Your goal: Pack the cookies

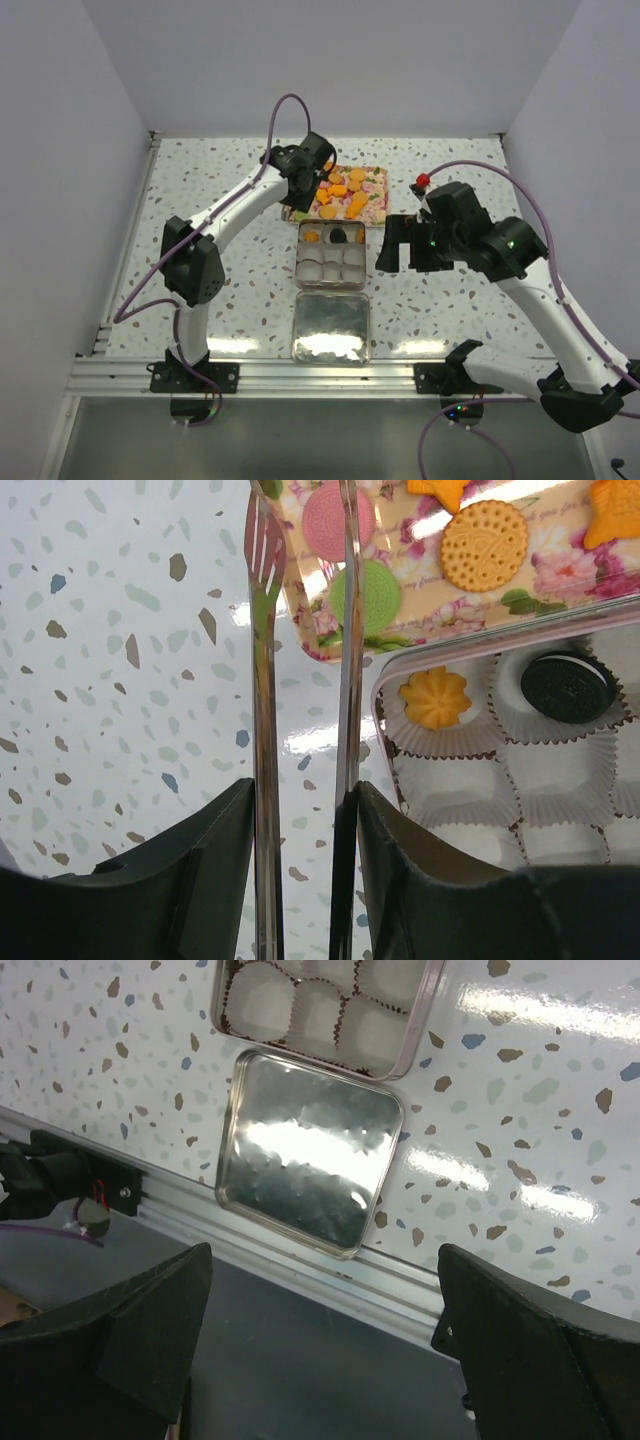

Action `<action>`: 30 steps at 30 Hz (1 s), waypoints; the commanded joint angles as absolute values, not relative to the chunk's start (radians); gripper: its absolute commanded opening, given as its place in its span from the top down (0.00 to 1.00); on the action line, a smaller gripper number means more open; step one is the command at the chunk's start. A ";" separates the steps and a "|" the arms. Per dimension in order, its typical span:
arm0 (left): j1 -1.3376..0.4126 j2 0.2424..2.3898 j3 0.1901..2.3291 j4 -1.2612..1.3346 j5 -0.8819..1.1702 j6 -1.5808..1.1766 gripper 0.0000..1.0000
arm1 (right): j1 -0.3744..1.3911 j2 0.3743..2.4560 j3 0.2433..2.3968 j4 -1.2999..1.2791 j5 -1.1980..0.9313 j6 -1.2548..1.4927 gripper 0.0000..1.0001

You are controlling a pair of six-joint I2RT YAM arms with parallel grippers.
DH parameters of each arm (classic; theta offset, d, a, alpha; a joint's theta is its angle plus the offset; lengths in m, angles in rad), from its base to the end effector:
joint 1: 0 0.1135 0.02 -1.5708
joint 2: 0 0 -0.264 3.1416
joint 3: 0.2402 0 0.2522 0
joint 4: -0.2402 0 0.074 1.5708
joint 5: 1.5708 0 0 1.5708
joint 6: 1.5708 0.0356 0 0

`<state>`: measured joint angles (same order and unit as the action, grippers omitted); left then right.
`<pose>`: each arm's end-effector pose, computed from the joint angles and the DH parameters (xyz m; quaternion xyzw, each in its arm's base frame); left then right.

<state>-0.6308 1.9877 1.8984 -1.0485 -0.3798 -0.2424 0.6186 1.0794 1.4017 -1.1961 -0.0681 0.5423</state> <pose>0.3479 -0.2377 0.2956 0.1453 0.9489 0.0779 0.2691 0.1445 0.1058 0.3968 -0.0474 0.9382 0.2139 0.2678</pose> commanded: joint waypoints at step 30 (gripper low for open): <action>-0.611 2.019 1.801 -0.956 -0.368 -0.203 0.58 | 0.617 1.054 1.342 -1.109 -0.006 0.600 0.01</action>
<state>-0.6209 2.0476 1.8244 -0.9916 -0.3672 -0.2237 0.6186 1.0592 1.3502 -1.1549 -0.0170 0.5766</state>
